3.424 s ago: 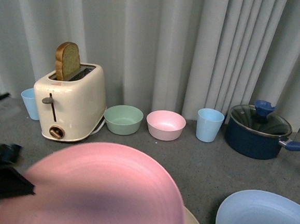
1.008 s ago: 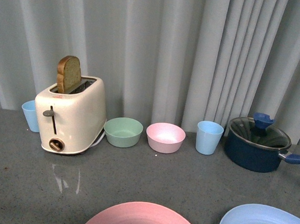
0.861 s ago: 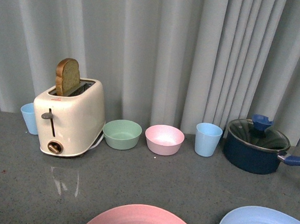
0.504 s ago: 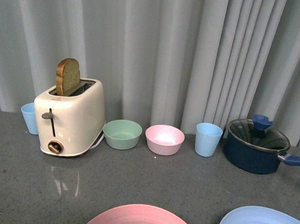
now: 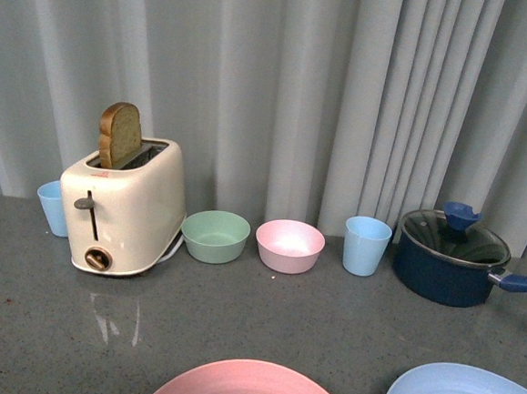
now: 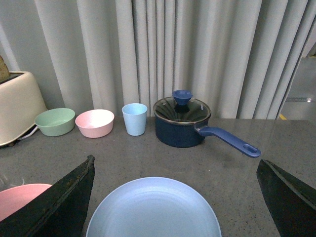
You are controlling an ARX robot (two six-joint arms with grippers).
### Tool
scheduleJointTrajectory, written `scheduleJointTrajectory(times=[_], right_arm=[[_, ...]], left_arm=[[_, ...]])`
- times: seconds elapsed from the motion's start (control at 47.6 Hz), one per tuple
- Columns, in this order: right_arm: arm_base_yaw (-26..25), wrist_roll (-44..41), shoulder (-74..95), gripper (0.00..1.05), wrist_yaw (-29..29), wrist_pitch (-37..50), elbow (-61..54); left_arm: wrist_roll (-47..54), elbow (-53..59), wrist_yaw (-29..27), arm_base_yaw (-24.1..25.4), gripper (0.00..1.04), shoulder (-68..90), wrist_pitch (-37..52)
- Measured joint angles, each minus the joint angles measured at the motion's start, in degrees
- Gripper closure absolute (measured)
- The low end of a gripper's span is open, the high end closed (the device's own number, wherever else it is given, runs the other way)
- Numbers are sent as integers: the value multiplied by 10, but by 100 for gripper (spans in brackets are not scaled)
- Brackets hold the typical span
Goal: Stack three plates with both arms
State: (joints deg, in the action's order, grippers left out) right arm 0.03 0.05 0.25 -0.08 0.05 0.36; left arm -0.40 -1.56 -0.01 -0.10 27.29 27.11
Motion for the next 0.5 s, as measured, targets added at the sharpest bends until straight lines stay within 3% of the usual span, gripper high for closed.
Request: scheduleJointTrajectory(times=[0.504], right_arm=[[0, 0, 0, 7, 0, 0, 0]], left_arm=[[0, 0, 0, 0, 101, -121, -117]])
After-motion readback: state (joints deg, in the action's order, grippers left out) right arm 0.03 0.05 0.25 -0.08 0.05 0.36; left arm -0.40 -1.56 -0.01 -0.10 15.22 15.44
